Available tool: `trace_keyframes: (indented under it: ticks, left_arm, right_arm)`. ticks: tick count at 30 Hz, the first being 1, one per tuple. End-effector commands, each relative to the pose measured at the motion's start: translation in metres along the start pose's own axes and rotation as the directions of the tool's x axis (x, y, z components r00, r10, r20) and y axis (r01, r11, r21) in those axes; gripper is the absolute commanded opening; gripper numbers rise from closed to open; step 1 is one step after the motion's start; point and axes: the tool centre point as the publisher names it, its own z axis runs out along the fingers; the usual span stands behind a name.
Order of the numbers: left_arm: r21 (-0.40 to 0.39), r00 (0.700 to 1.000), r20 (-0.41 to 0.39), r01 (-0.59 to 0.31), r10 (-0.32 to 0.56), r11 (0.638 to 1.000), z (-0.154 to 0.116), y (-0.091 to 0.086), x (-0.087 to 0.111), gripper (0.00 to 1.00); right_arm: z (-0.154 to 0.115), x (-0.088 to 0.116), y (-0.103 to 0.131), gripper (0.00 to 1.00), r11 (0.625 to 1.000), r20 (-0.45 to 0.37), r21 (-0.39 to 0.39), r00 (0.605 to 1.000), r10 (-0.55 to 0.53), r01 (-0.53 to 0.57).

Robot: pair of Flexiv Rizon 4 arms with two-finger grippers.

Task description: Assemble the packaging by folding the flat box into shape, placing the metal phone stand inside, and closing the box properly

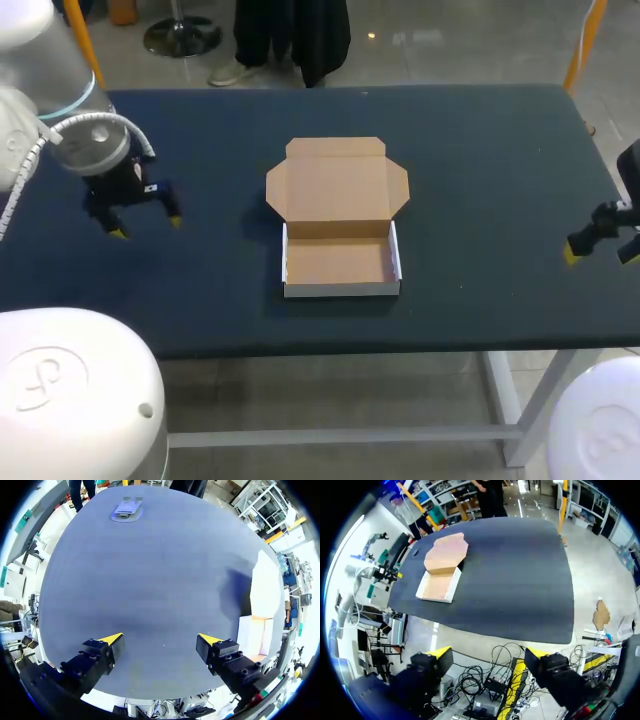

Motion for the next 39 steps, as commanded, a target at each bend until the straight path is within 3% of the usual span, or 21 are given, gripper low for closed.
trace_keyframes:
  ticks: [1,5,29,39]
  left_arm:
    - [-0.058,1.0,-0.005,0.013,-0.014,0.998,0.011,-0.015,-0.01,1.0]
    - [-0.071,1.0,-0.016,0.015,-0.016,0.997,0.008,-0.023,-0.023,1.0]
    - [-0.071,1.0,-0.016,0.015,-0.016,0.997,0.008,-0.023,-0.023,1.0]
    - [-0.013,0.999,0.038,-0.038,0.039,0.999,0.016,-0.036,0.005,1.0]
  right_arm:
    - [-0.002,0.001,-0.001,1.0,1.0,0.0,0.002,1.0,-0.001,0.001]
    - [-0.002,0.001,-0.001,1.0,1.0,0.0,0.002,1.0,-0.001,0.001]
    - [-0.002,0.001,-0.001,1.0,1.0,0.0,0.002,1.0,-0.001,0.001]
    - [-0.002,0.001,-0.001,1.0,1.0,0.0,0.002,1.0,-0.001,0.001]
